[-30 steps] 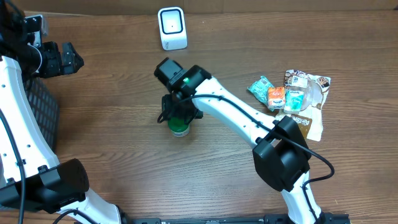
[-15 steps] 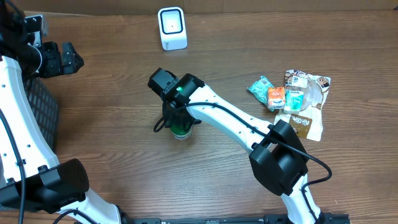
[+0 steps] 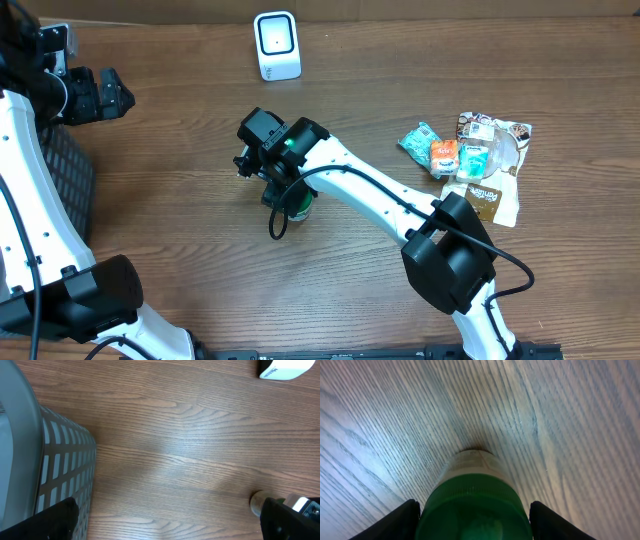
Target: Scan the item barcode
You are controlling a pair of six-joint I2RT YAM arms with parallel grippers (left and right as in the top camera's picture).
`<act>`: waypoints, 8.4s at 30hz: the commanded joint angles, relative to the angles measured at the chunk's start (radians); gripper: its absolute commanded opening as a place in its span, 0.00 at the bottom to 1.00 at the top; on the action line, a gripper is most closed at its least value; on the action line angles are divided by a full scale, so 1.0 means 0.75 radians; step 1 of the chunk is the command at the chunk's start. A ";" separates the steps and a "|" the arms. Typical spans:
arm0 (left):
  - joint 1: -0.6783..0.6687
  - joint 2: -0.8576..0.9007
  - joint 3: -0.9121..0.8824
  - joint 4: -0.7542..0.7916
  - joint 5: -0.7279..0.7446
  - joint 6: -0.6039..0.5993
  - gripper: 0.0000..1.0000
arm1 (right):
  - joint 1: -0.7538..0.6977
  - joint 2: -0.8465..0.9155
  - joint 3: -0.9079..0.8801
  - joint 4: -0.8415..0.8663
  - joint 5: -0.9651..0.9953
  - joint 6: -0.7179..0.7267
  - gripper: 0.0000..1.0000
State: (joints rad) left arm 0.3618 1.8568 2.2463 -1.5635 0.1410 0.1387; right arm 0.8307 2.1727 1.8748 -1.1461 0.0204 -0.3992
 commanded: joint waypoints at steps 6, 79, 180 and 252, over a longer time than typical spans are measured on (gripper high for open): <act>-0.003 -0.017 0.020 0.002 0.001 0.025 1.00 | -0.012 -0.025 0.229 -0.163 0.040 0.215 0.77; -0.003 -0.017 0.020 0.002 0.001 0.025 1.00 | -0.698 -0.317 0.194 -0.153 -1.655 -0.139 0.40; -0.003 -0.017 0.020 0.002 0.001 0.025 1.00 | -0.487 -0.043 0.036 -0.332 -0.016 0.155 0.43; -0.004 -0.017 0.020 0.002 0.001 0.025 1.00 | -0.927 -2.093 -1.519 1.205 -0.138 0.393 1.00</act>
State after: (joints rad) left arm 0.3618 1.8568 2.2467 -1.5642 0.1413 0.1387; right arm 0.1379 0.7475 0.9184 -0.3462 -0.0639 -0.1043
